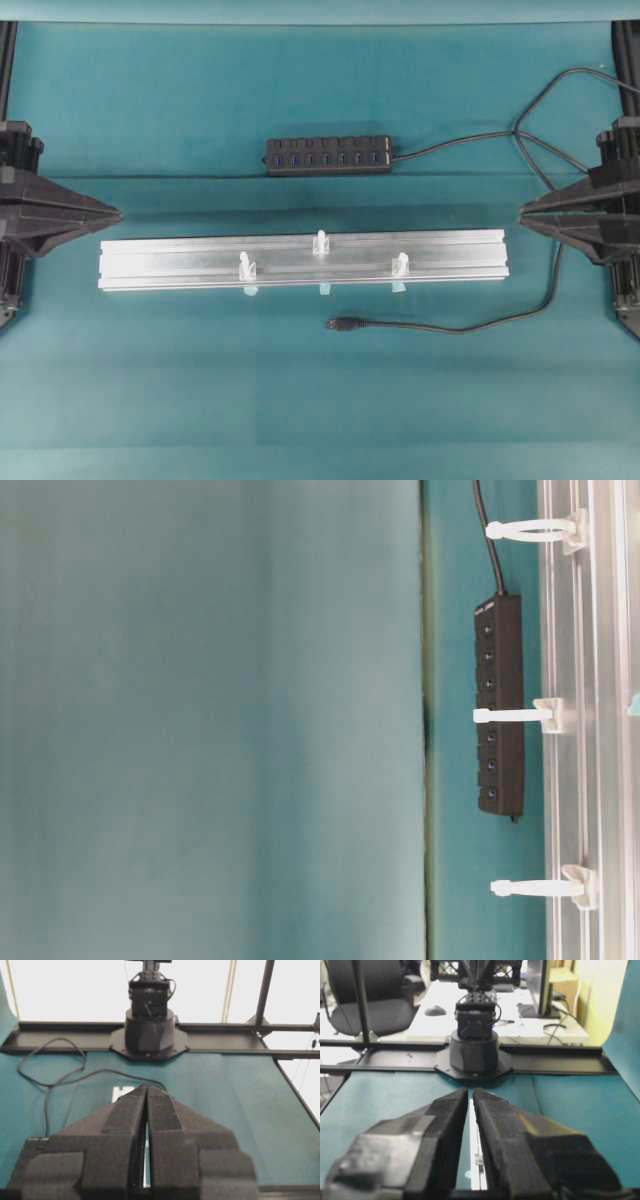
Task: Pass the USB cable through three rings with both arms.
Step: 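Move the right gripper down toward the black USB cable plug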
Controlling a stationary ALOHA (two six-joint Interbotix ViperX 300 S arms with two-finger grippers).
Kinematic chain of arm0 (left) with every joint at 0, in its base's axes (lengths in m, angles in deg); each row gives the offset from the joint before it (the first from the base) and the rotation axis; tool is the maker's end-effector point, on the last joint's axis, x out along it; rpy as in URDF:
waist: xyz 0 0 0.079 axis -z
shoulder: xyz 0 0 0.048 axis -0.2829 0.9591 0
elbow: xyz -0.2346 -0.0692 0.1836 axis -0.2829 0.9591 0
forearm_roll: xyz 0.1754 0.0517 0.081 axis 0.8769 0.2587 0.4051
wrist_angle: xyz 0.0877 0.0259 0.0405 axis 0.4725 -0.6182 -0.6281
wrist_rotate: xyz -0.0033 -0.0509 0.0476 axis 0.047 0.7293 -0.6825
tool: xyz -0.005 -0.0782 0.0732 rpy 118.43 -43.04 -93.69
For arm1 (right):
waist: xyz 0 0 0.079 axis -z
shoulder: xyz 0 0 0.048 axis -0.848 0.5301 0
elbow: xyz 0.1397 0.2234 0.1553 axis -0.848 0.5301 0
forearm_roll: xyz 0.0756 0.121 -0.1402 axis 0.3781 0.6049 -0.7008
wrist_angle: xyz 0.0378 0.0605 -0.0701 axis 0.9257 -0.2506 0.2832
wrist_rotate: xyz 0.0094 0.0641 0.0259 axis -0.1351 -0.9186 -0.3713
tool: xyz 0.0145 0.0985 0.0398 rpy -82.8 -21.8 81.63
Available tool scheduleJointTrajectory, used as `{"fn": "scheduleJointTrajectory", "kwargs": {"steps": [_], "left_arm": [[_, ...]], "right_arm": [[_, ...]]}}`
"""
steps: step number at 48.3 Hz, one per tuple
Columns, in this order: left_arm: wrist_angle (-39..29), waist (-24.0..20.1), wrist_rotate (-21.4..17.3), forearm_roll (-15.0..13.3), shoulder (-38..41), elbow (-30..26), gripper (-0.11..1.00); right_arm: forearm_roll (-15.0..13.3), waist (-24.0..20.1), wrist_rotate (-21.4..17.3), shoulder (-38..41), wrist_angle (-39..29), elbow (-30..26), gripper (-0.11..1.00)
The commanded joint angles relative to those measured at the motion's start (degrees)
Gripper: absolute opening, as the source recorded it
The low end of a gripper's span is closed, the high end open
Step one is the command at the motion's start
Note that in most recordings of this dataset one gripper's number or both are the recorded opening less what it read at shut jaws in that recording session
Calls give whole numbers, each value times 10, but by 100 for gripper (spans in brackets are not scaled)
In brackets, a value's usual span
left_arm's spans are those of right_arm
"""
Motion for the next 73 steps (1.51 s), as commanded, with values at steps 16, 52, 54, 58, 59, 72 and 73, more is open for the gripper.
{"fn": "scheduleJointTrajectory", "kwargs": {"steps": [16, 52, 54, 58, 59, 72, 73], "left_arm": [[-106, 18, 3, 8, 27, -81, 2], [-202, 33, 5, 8, 95, -124, 2], [-205, 33, 4, 8, 95, -124, 2], [-213, 33, 5, 8, 94, -124, 2], [-214, 33, 5, 8, 94, -124, 2], [-235, 33, 5, 7, 92, -124, 2], [-236, 33, 5, 8, 92, -124, 2]], "right_arm": [[8, -4, -83, 11, -145, -43, -10], [8, -70, -108, 265, -406, -229, -10], [7, -74, -108, 284, -421, -242, -10], [6, -77, -108, 317, -452, -266, -10], [6, -77, -107, 326, -461, -273, -10], [4, -77, -104, 414, -604, -367, -2], [4, -77, -103, 418, -610, -373, 0]]}}
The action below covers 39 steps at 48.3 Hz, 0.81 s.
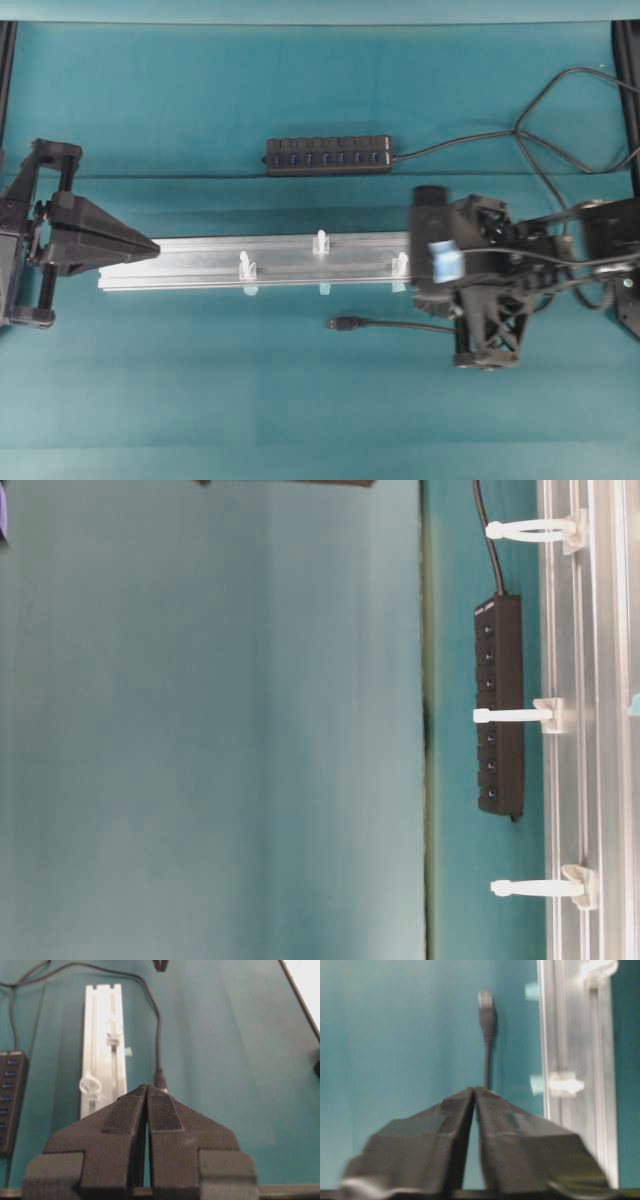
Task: Pass the USB cable through three rings with both arms.
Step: 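Move the right gripper down toward the black USB cable plug, then lower the right gripper and close it on the cable behind the plug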
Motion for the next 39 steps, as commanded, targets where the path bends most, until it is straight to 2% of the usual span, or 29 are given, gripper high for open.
{"fn": "scheduleJointTrajectory", "kwargs": {"steps": [1, 7, 16, 18, 30, 35, 39], "left_arm": [[0, 2, 1, 2, 0, -14, 2], [0, 2, 1, 2, 0, -14, 2], [0, 2, 1, 2, 0, -14, 2], [0, 2, 1, 2, 0, -14, 2], [0, 1, 1, 1, -1, -14, 2], [-1, 2, 1, 1, -1, -13, 2], [-6, 2, 1, 2, -2, -13, 2]], "right_arm": [[-2, -2, -2, 13, -27, -33, 3], [-3, -1, -5, 26, -30, -44, 27], [-4, -2, -4, 33, -30, -41, 79], [-4, -2, -5, 35, -30, -42, 84], [-4, -5, -8, 55, -48, -54, 16], [-4, -6, -8, 72, -64, -60, -1], [-3, -9, -10, 87, -63, -64, -8]]}}
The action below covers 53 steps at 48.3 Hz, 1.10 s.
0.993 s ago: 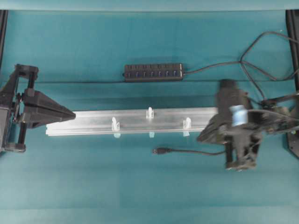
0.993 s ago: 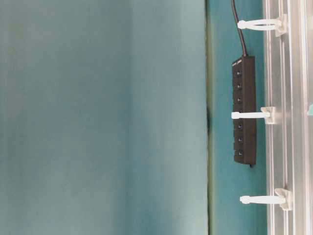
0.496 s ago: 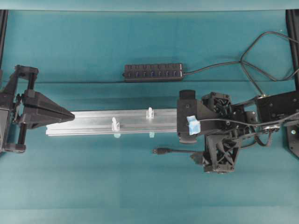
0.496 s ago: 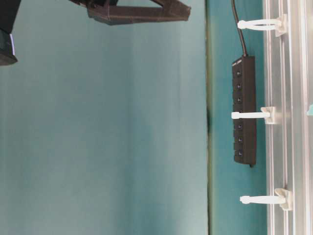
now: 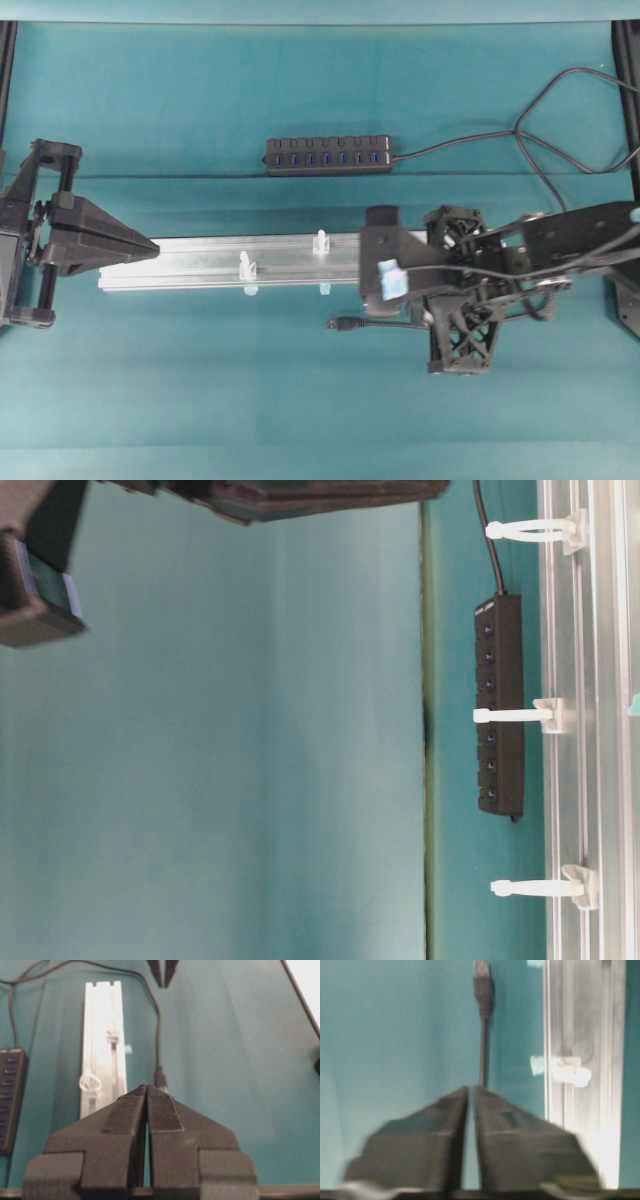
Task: Pass the USB cable through three rings with both arms.
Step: 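Lower the right gripper and close it on the cable behind the plug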
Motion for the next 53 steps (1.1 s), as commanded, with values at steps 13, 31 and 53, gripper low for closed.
{"fn": "scheduleJointTrajectory", "kwargs": {"steps": [13, 31, 53], "left_arm": [[-26, 1, 1, 2, -18, -11, 2], [-22, 1, 25, 1, -16, -13, 2], [-35, 0, 99, 2, -10, -1, 43]], "right_arm": [[9, -20, -6, 60, 8, -32, -11], [9, -20, -8, 71, 8, -39, 6], [-1, -20, -8, 93, 19, -39, 76]]}}
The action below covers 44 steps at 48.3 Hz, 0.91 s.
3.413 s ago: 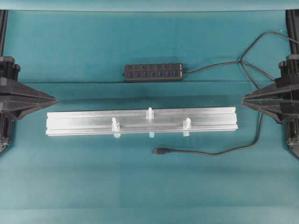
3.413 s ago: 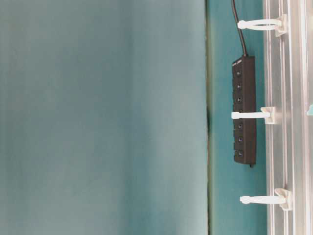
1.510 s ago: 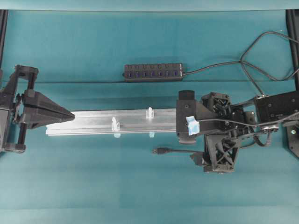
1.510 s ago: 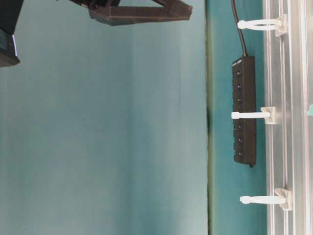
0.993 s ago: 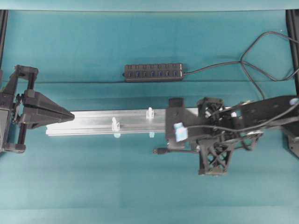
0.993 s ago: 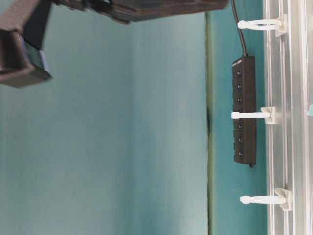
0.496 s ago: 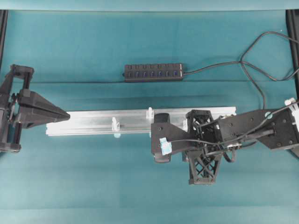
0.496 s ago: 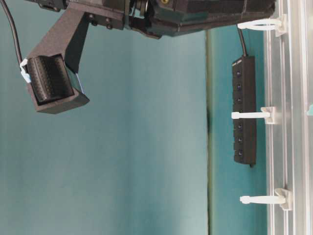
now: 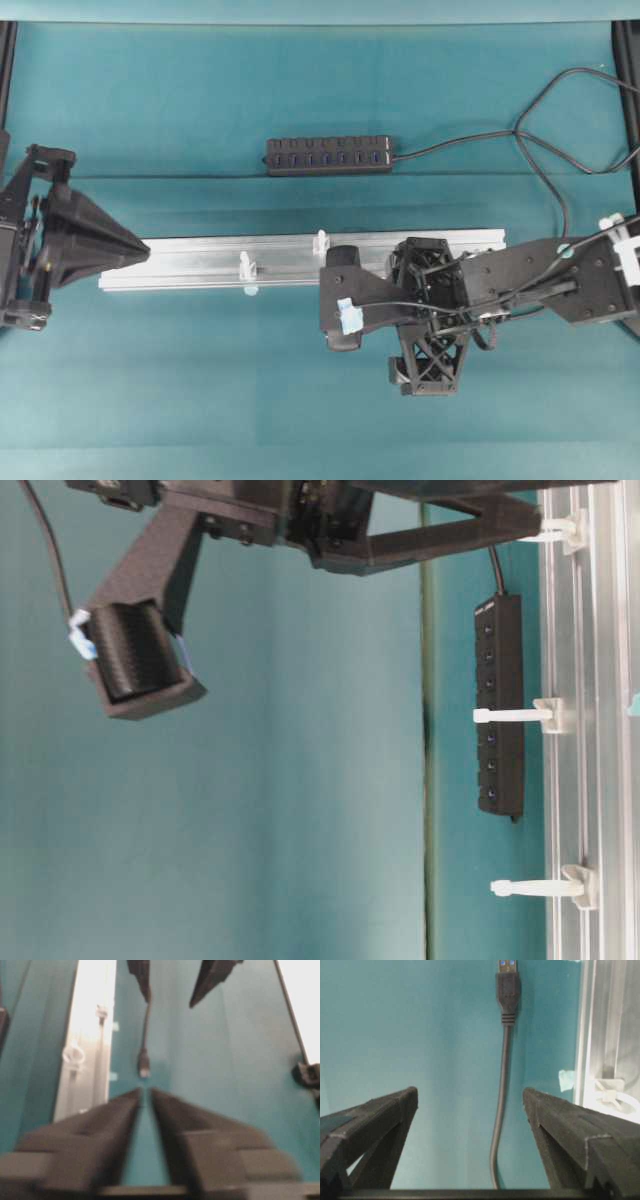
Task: Pass the USB cable through three rings with both arms.
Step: 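Lower the right gripper and close it on the cable behind the plug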
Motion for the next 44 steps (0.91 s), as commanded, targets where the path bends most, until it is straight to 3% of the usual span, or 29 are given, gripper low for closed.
{"fn": "scheduleJointTrajectory", "kwargs": {"steps": [1, 5, 7, 18, 22, 37, 44], "left_arm": [[2, 0, -2, 3, 4, -4, 50], [-3, -1, -4, 3, 4, -2, 75], [-6, 0, -4, 3, 4, -1, 80], [-14, 2, -6, 4, -4, 0, 17], [-14, 2, -6, 4, -9, 2, 2], [-14, 2, -5, 4, -16, 7, 0], [-15, 2, -5, 4, -16, 8, 0]], "right_arm": [[-4, -1, -4, 2, 9, -9, 75], [-8, 1, -4, 9, 19, -4, 75], [-9, 2, -4, 13, 23, -4, 75], [-9, 5, -4, 40, 38, 0, 73], [-10, 5, -4, 47, 47, 3, 70], [-11, 5, -3, 54, 69, 11, 48], [-10, 7, -3, 54, 69, 12, 47]]}}
